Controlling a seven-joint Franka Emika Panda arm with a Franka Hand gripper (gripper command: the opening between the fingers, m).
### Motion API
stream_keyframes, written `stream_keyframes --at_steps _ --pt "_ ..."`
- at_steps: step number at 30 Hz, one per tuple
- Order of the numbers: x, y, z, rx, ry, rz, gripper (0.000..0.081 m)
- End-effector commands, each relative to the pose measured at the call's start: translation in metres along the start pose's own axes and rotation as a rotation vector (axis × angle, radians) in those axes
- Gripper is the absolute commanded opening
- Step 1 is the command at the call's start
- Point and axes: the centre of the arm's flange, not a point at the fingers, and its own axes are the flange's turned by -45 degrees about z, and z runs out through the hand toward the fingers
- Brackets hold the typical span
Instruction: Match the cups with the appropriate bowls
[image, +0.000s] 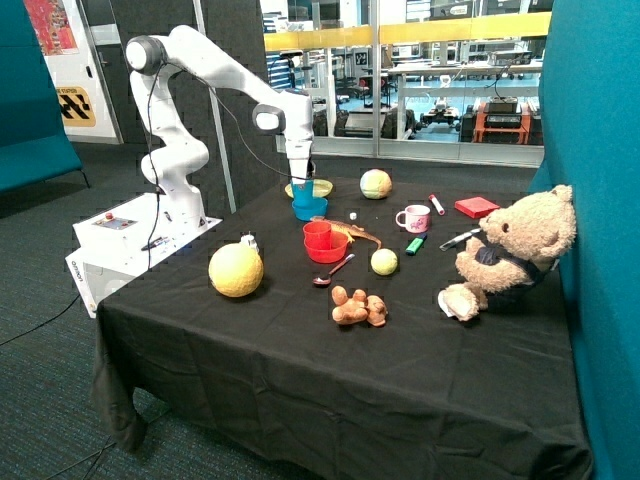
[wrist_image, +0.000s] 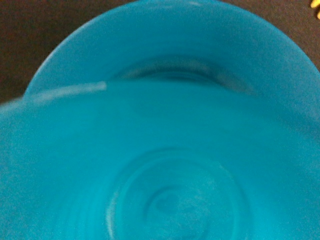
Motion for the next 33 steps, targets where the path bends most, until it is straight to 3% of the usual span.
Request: stream_keyframes --at_steps 1,18,19,23,25,29,33 --pt "0.012 0.002 0.014 -0.0074 0.0007 0.002 0.0000" --pt "0.024 0.000 0.035 -0.0074 0.0007 0.008 0.0000" --pt "0.024 0.000 0.035 -0.0074 0.0007 0.007 0.0050" --pt "0.024 0.001 0.035 -0.0074 0.0007 0.001 0.0390" --pt "0.025 0.002 0.035 -0.0074 0.0007 -0.001 0.0507" --pt "0.024 0.004 0.034 -0.0074 0.0007 -0.007 0.0654" --pt "0.022 0.006 0.035 -0.0074 0.0007 -0.007 0.0719"
